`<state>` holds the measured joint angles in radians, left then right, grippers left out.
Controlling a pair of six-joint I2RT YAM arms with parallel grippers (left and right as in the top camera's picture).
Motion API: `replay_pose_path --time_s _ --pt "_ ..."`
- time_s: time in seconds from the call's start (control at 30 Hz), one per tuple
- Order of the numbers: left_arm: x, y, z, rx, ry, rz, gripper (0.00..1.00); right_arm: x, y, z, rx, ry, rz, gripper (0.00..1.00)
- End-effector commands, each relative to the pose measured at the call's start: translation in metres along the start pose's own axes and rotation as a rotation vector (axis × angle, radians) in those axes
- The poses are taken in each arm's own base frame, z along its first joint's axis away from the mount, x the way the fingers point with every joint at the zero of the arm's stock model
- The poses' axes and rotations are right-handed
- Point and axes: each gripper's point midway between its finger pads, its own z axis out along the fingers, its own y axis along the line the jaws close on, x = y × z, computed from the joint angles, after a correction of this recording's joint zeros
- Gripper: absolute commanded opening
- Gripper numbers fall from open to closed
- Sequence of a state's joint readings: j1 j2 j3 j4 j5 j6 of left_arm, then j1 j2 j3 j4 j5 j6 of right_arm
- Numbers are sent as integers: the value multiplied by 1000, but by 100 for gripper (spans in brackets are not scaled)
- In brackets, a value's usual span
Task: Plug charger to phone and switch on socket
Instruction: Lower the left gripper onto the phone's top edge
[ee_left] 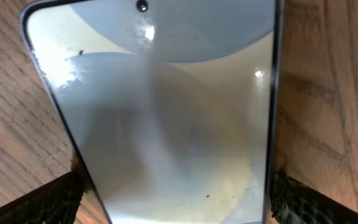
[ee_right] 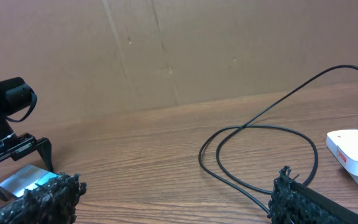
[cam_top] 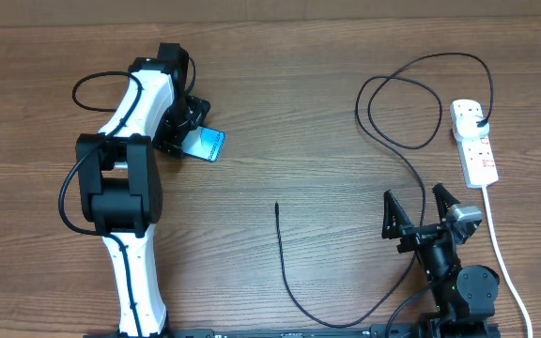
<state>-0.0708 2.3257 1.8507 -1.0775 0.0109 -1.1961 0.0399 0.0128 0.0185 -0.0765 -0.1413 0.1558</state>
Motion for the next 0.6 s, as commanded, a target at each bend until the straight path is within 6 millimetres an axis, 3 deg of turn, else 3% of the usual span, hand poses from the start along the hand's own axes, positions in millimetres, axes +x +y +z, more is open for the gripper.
replay_pose_path --time_s 0.0,0.57 --pt "1 9 11 -36 -5 -7 100 2 -1 0 4 -4 -7 100" --pt "-3 4 12 -14 -21 -23 100 2 -1 0 4 -4 -7 100"
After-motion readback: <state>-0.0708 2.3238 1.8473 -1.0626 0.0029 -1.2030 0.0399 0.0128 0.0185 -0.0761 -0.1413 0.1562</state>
